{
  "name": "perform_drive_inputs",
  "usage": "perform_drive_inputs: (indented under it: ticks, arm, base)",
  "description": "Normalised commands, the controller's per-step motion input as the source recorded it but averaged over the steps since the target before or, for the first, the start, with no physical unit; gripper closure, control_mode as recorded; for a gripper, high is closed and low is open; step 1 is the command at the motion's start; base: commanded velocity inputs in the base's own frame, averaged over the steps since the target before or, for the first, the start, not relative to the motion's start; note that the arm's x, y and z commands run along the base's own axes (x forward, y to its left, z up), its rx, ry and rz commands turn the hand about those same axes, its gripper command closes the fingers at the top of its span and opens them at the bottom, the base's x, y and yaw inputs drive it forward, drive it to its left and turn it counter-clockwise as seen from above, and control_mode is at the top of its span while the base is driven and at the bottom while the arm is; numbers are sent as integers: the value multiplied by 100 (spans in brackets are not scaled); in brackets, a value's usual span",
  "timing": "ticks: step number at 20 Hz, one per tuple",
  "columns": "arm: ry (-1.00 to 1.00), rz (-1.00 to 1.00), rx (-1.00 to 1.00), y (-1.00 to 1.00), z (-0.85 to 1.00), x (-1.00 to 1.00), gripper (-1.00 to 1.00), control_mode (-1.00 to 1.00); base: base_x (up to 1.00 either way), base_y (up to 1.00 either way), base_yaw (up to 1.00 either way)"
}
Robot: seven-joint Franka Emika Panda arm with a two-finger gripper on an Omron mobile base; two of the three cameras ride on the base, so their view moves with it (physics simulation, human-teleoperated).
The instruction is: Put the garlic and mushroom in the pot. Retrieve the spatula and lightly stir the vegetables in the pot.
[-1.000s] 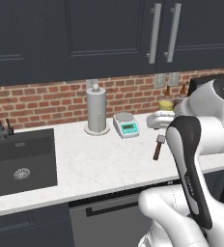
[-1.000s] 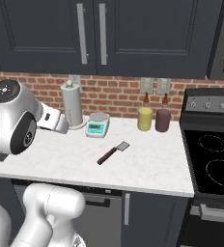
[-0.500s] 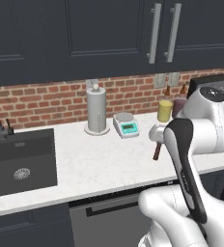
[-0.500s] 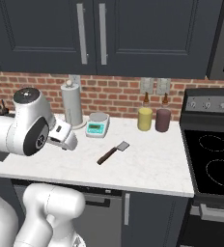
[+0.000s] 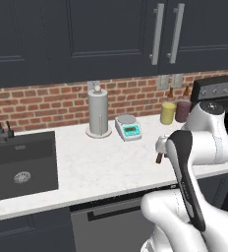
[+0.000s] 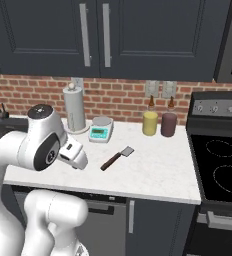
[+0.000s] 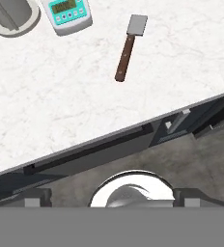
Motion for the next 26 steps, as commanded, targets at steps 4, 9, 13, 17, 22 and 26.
perform_drive_inputs:
  ticks: [4, 9, 13, 17, 22, 26]
  arm:
    - [0, -3, 0, -40, -19, 5, -100, -100]
    - [0, -4, -1, -10, -2, 29, -100, -100]
    - [3, -2, 0, 0, -16, 60, -100, -100]
    - [5, -2, 0, -9, -25, 54, -100, -100]
    - [3, -1, 0, -16, -37, 42, -100, -100]
    - [2, 0, 0, -9, -38, 30, -100, -100]
  base:
    - [0, 0, 0]
    - [0, 0, 0]
    - [0, 0, 0]
    - [0, 0, 0]
    - [0, 0, 0]
    - [0, 0, 0]
